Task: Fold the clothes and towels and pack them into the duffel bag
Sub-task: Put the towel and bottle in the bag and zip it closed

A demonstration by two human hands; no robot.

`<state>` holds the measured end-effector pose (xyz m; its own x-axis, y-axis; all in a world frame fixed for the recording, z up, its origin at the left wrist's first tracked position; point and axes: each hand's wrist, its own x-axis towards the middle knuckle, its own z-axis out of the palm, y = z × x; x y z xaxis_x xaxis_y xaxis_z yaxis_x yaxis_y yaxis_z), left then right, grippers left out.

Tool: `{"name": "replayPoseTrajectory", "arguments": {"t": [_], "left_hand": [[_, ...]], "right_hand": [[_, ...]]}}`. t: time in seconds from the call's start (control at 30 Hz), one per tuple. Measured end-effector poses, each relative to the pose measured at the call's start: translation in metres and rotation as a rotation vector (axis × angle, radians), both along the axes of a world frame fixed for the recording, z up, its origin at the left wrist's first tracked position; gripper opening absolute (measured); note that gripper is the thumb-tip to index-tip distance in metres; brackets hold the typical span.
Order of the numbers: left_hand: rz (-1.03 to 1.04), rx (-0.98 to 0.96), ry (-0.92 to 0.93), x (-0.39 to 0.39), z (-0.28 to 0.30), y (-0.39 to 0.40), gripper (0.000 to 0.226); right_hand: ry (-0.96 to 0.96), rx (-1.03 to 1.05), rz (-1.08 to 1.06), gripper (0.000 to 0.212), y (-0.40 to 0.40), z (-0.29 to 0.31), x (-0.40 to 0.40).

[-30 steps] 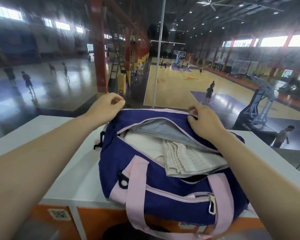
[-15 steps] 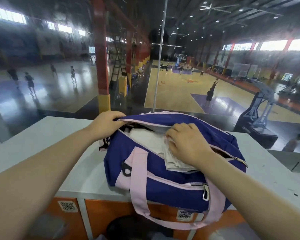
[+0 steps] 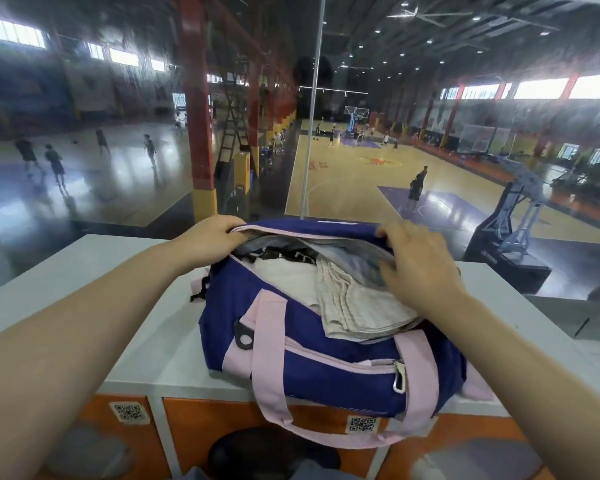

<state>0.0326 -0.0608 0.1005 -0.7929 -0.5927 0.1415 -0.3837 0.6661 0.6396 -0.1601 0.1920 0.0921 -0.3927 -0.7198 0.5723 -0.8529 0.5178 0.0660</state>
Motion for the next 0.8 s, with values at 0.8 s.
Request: {"name": "replayPoseTrajectory", "arguments": {"t": [0.8], "left_hand": [[-0.197, -0.039, 0.254, -0.104, -0.068, 0.167, 0.024]], "right_hand": [[-0.852, -0.588, -0.434, 0.022, 0.022, -0.010, 0.032]]}}
